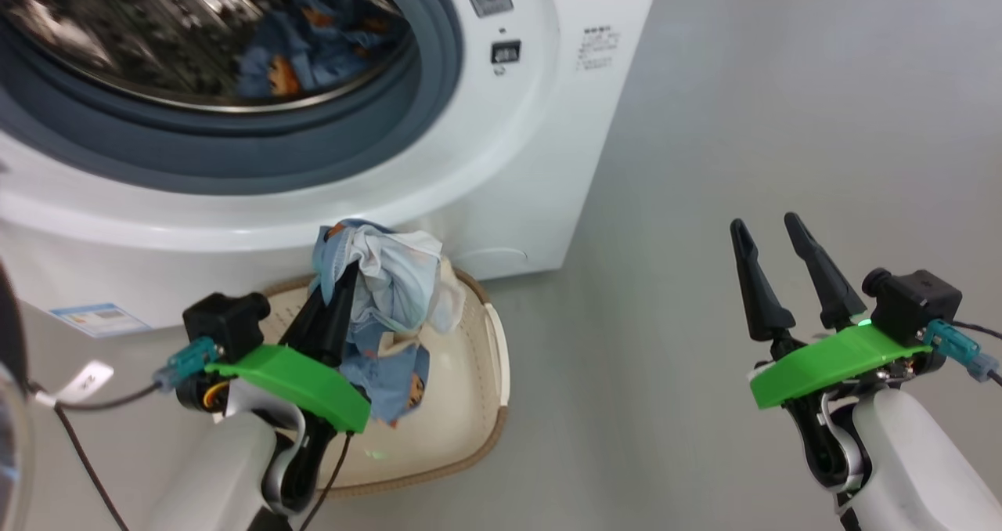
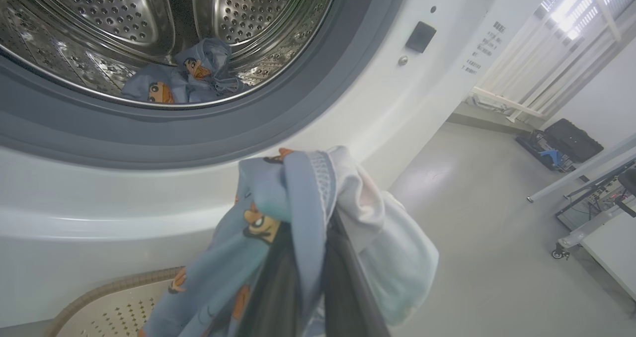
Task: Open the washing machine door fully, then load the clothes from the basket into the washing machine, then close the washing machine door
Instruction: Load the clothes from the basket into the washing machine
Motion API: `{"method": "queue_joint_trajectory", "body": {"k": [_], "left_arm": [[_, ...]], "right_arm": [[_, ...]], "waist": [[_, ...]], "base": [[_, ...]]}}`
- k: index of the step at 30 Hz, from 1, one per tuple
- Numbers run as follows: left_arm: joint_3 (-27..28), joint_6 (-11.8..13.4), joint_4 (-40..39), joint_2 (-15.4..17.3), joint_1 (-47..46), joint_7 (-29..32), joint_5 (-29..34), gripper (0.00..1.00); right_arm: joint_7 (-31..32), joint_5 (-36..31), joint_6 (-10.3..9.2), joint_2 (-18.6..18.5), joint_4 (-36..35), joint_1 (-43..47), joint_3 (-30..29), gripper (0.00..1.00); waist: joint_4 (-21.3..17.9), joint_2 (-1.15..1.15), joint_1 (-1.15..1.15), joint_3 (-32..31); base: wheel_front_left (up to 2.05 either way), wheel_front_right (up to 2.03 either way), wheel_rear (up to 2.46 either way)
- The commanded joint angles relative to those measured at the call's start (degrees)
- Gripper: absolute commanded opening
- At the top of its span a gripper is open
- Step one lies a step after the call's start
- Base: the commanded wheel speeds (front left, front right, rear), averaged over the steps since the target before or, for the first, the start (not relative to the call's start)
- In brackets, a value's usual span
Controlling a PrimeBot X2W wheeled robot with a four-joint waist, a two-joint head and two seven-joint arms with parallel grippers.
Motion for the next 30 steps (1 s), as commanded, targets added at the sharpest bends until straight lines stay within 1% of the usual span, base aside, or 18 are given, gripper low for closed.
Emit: {"method": "queue_joint_trajectory", "body": {"k": [1,2,5,10,20,30], "left_arm": [[3.60,0.48,-3.43,0.67,1.33,-0.59,2.05,0.00],[5.47,0.61,-5.72,0.25,2.96,-0.59,3.81,0.00],[8.45,1.12,-9.15,-0.28,5.08,-0.59,6.55,0.00],[13.19,1.65,-13.15,-1.28,9.19,-0.60,10.23,0.00],[17.86,1.54,-16.24,-2.73,13.09,-0.60,15.57,0.00],[20.83,0.80,-17.67,-4.29,13.63,-0.60,19.00,0.00]], "right_arm": [[-0.46,0.32,0.26,-0.80,-0.97,1.21,1.22,1.00],[-0.46,0.48,0.26,-1.00,-0.76,1.68,1.20,1.00],[-0.46,0.71,0.26,-1.27,-0.54,2.34,1.23,1.00],[-0.46,1.09,0.26,-1.59,-0.29,2.82,1.77,1.00],[-0.46,1.74,0.26,-2.90,-0.16,3.35,2.35,1.00],[-0.46,2.23,0.26,-3.76,0.04,3.36,3.26,1.00]], "waist": [[2.39,0.00,0.00,-3.77],[2.78,0.00,0.00,-4.74],[3.30,0.00,0.00,-5.93],[3.59,0.00,0.00,-7.16],[3.89,0.00,0.00,-8.29],[3.36,0.00,0.00,-8.86]], "base": [[0.00,0.00,0.00],[0.00,0.00,0.00],[0.00,0.00,0.00],[0.00,0.00,0.00],[0.00,0.00,0.00],[0.00,0.00,0.00]]}}
